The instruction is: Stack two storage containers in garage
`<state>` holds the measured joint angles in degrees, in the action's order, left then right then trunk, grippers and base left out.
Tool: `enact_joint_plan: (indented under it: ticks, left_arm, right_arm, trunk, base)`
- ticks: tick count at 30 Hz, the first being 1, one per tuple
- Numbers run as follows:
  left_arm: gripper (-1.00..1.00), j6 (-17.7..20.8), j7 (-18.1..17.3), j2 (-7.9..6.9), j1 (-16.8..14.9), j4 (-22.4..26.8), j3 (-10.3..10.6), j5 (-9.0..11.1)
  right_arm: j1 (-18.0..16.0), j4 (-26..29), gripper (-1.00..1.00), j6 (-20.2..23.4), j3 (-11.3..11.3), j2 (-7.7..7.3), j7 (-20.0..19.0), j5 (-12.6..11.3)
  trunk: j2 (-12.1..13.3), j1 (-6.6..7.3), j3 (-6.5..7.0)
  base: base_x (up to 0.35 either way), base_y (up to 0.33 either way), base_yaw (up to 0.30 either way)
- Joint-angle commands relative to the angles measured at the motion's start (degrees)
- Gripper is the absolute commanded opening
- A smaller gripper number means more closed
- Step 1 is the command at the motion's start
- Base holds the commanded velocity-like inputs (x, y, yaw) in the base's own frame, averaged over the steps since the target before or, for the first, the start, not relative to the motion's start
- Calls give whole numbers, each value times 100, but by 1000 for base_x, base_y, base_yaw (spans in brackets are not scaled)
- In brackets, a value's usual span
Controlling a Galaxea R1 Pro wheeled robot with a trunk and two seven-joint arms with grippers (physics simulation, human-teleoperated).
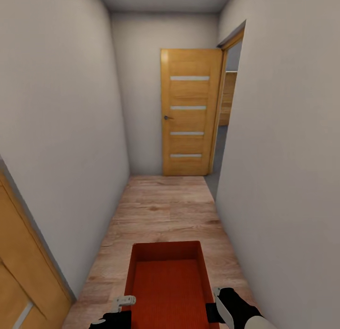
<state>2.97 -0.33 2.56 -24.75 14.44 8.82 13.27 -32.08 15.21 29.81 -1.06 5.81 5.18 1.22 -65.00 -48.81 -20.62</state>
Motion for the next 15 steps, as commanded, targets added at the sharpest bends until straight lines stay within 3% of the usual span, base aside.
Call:
enact_joint_plan:
  ticks: [1, 15]
  left_arm:
    - [-100, -216, 24, -10, -4, 32, 129, 88]
    - [-100, -213, 24, -10, -4, 32, 129, 88]
  right_arm:
    - [0, -9, -100, 148, 100, -203, 18, -139]
    - [0, -9, -100, 148, 97, -203, 18, -139]
  trunk:
    - [-3, -4, -6]
    - [-3, -4, -6]
  base:
    - [338, 0, -47]
    - [338, 0, -8]
